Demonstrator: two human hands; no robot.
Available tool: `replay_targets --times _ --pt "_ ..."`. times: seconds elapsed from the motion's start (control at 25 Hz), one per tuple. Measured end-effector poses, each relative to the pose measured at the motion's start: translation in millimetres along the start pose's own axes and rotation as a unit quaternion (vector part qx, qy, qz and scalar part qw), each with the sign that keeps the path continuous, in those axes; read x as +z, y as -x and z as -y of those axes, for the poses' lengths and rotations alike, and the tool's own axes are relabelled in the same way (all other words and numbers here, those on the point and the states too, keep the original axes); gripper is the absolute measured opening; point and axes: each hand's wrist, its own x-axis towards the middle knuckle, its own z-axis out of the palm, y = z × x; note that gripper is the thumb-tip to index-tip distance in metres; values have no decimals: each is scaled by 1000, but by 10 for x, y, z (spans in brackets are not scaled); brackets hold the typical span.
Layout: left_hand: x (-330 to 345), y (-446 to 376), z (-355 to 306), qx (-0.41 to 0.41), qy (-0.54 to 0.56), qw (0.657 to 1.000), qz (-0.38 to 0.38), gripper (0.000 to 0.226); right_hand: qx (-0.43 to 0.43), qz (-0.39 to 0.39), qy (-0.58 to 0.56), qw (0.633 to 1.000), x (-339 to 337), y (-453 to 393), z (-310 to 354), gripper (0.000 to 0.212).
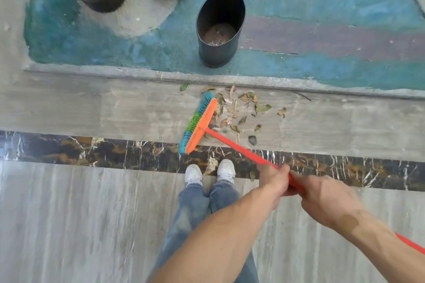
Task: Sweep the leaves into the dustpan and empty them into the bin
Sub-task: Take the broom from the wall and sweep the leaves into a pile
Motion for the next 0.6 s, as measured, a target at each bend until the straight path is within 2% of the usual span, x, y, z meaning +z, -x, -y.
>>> replay_targets --times 0.16,0.36,0.44,0.52,0.6 --pt "-485 212 -17 35 -23 995 -87 34 -52 -16 -69 996 40 78 432 53" --pt "-1475 -74 -427 63 -66 982 -163 38 -102 -41 -97 989 -41 -439 1342 40" --pt "-1762 -243 -616 50 -75 981 -169 17 -109 -38 -102 988 -37 -764 1678 35" --pt "-1821 -370 -761 48 -106 978 -173 21 -92 -55 -95 990 -18 -1074 1789 31" --pt "-1653 -472 -768 50 -129 976 -166 21 -71 -62 -93 991 31 -1201 1634 30"
